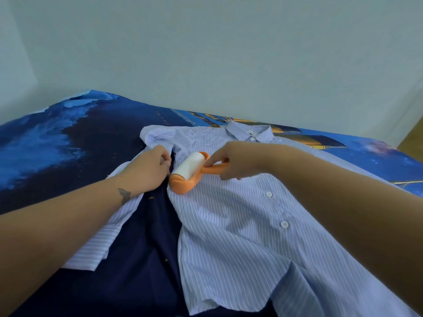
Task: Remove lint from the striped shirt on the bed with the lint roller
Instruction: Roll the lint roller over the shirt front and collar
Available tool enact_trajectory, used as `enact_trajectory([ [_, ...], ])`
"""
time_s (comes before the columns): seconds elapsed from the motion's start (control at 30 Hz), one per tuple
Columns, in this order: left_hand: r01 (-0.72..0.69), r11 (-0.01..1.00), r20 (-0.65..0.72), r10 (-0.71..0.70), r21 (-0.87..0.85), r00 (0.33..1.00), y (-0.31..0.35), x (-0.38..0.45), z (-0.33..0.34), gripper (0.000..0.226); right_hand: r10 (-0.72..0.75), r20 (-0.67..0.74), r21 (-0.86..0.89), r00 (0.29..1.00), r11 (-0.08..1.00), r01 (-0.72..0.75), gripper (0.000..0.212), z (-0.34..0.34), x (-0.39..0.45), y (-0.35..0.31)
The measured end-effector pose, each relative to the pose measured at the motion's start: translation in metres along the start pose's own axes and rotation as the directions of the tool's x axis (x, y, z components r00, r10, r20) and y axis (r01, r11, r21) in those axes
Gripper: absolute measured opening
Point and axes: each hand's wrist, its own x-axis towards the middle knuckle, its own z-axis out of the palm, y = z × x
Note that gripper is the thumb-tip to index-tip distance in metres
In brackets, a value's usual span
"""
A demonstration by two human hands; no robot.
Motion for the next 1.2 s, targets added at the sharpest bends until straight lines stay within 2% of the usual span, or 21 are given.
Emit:
enact_trajectory([
  [0.2, -0.040, 0.999, 0.000, 0.040, 0.036, 0.999, -0.006, -0.003, 0.000, 0.010, 0.005, -0.008, 0.025, 1.000, 1.000, -0.005, 0.045, 0.005, -0.001, 0.002],
  [0.47, -0.088, 0.991, 0.010, 0.087, 0.097, 0.996, 0.000, -0.005, 0.003, 0.007, 0.060, -0.009, 0.009, 0.998, 0.998, -0.060, 0.049, 0.008, -0.063, 0.036],
  [0.63, -0.083, 0.980, 0.007, 0.083, 0.182, 0.996, 0.008, -0.012, 0.000, 0.006, 0.116, 0.017, -0.031, 0.993, 0.993, -0.115, 0.052, 0.008, -0.102, 0.055],
  [0.8, -0.087, 0.977, 0.017, 0.085, 0.194, 0.996, 0.016, -0.021, -0.002, 0.001, 0.156, 0.043, -0.045, 0.987, 0.987, -0.154, 0.052, 0.007, -0.133, 0.071],
  [1.07, -0.050, 0.978, 0.051, 0.040, 0.204, 0.998, 0.027, -0.030, -0.005, 0.011, 0.204, 0.113, -0.075, 0.973, 0.978, -0.196, 0.054, -0.002, -0.171, 0.089],
  [1.2, -0.056, 0.971, 0.039, 0.049, 0.231, 0.998, 0.028, -0.032, -0.007, 0.008, 0.207, 0.056, 0.073, 0.977, 0.975, -0.211, 0.051, 0.004, -0.190, 0.099],
])
